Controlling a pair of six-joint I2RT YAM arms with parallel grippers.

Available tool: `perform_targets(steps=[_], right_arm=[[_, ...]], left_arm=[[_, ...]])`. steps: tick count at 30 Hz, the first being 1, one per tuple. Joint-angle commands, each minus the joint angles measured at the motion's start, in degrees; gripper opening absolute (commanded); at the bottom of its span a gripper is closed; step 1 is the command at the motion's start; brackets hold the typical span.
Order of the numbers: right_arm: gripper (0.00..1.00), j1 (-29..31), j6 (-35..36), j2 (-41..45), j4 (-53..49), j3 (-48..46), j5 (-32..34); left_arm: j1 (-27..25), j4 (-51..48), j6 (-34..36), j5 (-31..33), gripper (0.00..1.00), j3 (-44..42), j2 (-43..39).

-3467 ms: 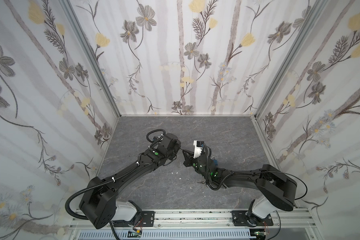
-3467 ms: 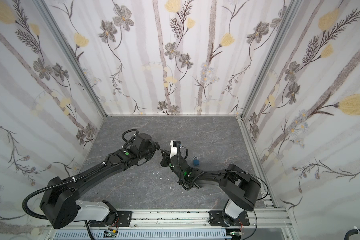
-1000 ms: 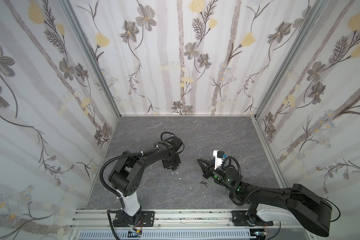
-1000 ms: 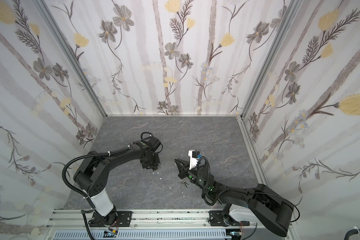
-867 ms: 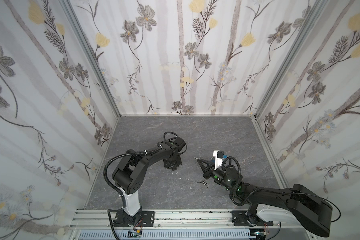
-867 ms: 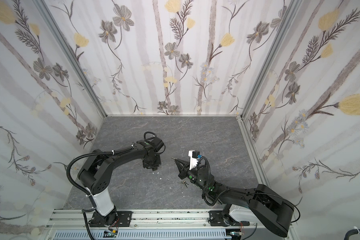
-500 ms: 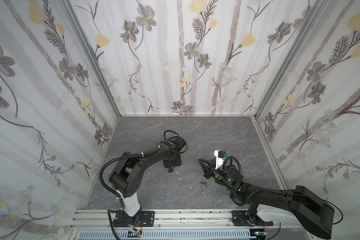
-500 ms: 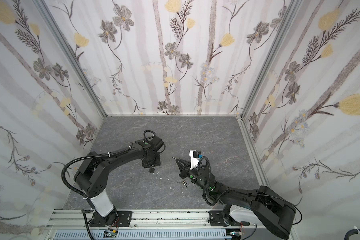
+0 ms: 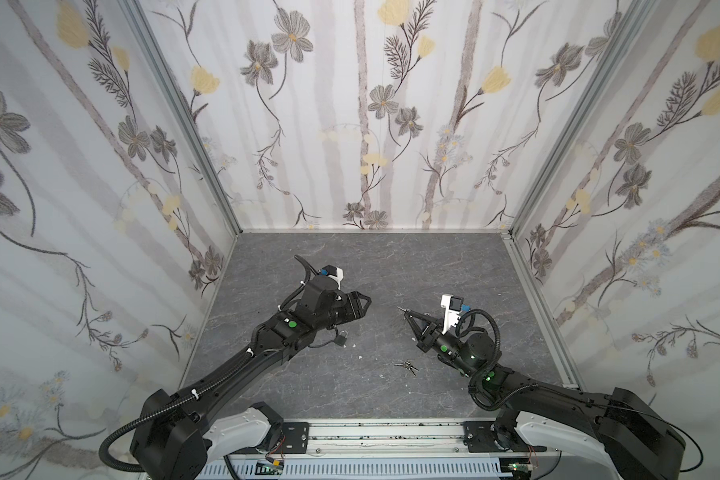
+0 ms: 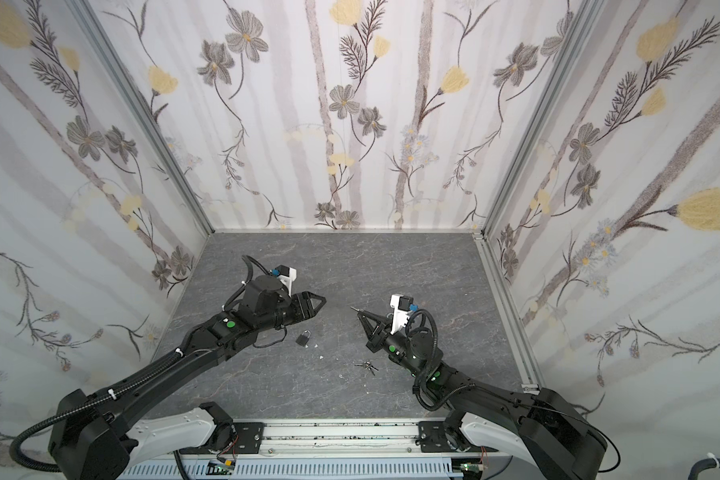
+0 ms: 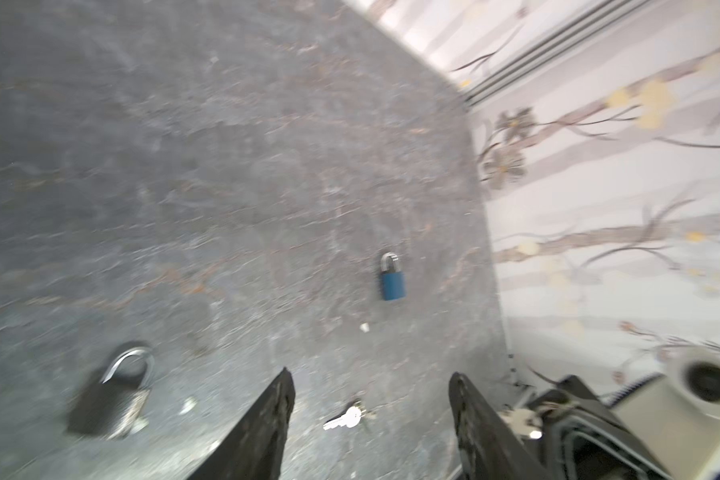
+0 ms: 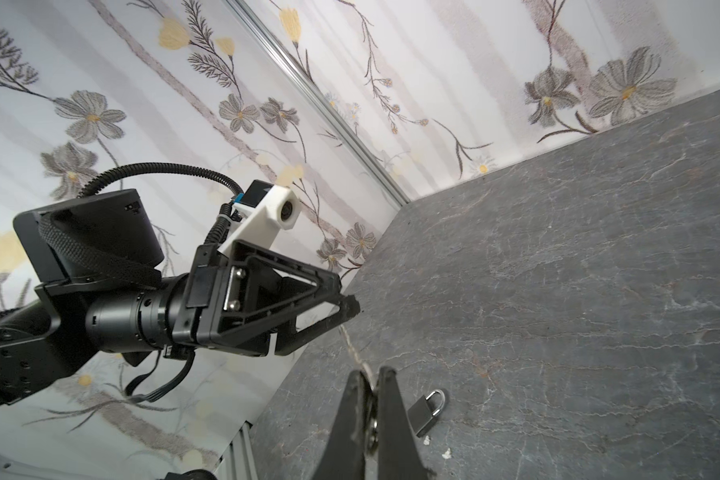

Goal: Unlock with the key

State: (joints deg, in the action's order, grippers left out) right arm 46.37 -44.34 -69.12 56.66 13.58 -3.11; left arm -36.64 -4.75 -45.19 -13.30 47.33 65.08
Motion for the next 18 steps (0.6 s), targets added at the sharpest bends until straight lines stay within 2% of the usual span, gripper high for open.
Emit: perform_targets(steps=[1, 5, 8, 13, 18], right_arm=[[0.0, -1.67, -5.89, -1.84, 8.78, 0.3, -5.99], [0.0, -2.56, -8.75, -4.98, 16.08, 0.91, -10.7], [0.0, -2.91, -9.67, -6.32, 17.06, 1.87, -12.68], [0.0, -3.76, -10.95, -7.34, 19.52, 1.88, -14.44], [0.0, -5.65, -14.56, -8.84, 25.55, 0.36, -14.72]], left_arm=[[0.02, 21.63, -3.15, -10.29, 0.64, -2.02, -0.93], [0.08, 32.68, -7.25, -15.62, 0.65, -4.12, 1.1], [-0.02, 38.56, -10.0, -18.25, 0.65, -4.27, 3.12], [-1.15, 39.18, -9.19, -20.45, 0.57, -2.16, 5.0], [-2.52, 37.83, -7.79, -21.52, 0.56, -1.06, 6.37]])
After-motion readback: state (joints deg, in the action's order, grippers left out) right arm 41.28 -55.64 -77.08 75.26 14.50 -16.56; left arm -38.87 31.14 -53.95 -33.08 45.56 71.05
